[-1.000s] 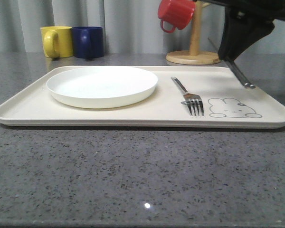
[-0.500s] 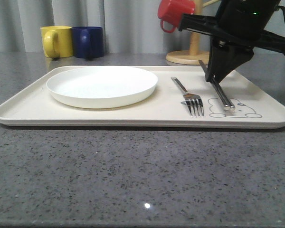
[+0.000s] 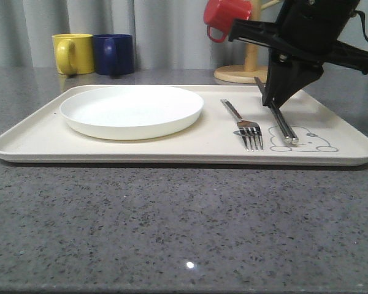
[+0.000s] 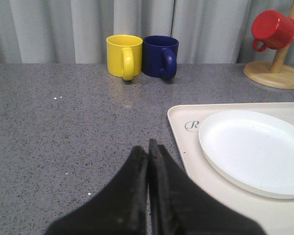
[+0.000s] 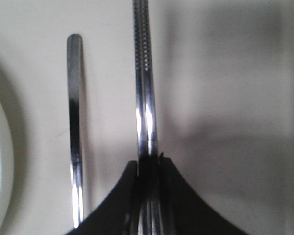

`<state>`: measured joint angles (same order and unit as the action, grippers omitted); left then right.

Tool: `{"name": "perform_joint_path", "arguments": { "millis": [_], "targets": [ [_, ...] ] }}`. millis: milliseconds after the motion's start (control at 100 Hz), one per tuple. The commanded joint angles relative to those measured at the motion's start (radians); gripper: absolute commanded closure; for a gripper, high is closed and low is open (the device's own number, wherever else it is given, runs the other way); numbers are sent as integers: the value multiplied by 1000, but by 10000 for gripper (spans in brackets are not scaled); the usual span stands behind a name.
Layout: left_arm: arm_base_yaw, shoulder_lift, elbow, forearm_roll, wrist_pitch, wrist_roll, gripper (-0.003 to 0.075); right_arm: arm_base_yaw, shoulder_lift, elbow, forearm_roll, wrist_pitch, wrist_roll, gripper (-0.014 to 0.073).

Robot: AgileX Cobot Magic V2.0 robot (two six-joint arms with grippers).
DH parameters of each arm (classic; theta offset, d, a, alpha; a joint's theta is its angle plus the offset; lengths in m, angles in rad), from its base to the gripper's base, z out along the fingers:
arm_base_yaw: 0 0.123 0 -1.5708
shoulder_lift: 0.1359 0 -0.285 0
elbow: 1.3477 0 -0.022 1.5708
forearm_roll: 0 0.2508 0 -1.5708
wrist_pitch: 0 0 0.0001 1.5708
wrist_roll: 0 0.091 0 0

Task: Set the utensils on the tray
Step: 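Lower the chopsticks onto the tray beside the fork and release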

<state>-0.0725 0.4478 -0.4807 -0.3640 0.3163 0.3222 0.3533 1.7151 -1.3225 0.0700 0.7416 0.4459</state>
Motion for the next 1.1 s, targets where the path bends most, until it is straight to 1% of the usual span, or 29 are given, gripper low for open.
{"name": "perform_joint_path", "arguments": {
  "millis": [0,100,180,250,400,490,650,730,850,990,1090],
  "targets": [
    [3,3,-30,-12,-73,-9,738,0,-22,-25,5,-34,0,575],
    [3,3,-30,-12,-73,-9,738,0,-15,-25,5,-33,0,575],
    [3,3,-30,-12,-73,-9,738,0,-15,-25,5,-33,0,554],
    [3,3,-30,-12,-73,-9,738,0,-15,-25,5,-34,0,505],
    [3,3,-30,-12,-73,-9,738,0,-15,-25,5,-33,0,365],
    [3,3,-30,-12,-73,-9,738,0,-17,-25,5,-33,0,316],
    [3,3,-30,-12,-73,-9,738,0,-50,-25,3,-26,0,310],
    [3,3,-30,-12,-73,-9,738,0,-80,-25,-19,-22,-5,310],
    [3,3,-30,-12,-73,-9,738,-14,-133,-25,-38,-1,-57,310],
    [3,3,-30,-12,-73,-9,738,-87,-184,-25,-38,59,-137,310],
    [3,3,-30,-12,-73,-9,738,-172,-204,-25,-38,107,-202,310]
  ]
}}
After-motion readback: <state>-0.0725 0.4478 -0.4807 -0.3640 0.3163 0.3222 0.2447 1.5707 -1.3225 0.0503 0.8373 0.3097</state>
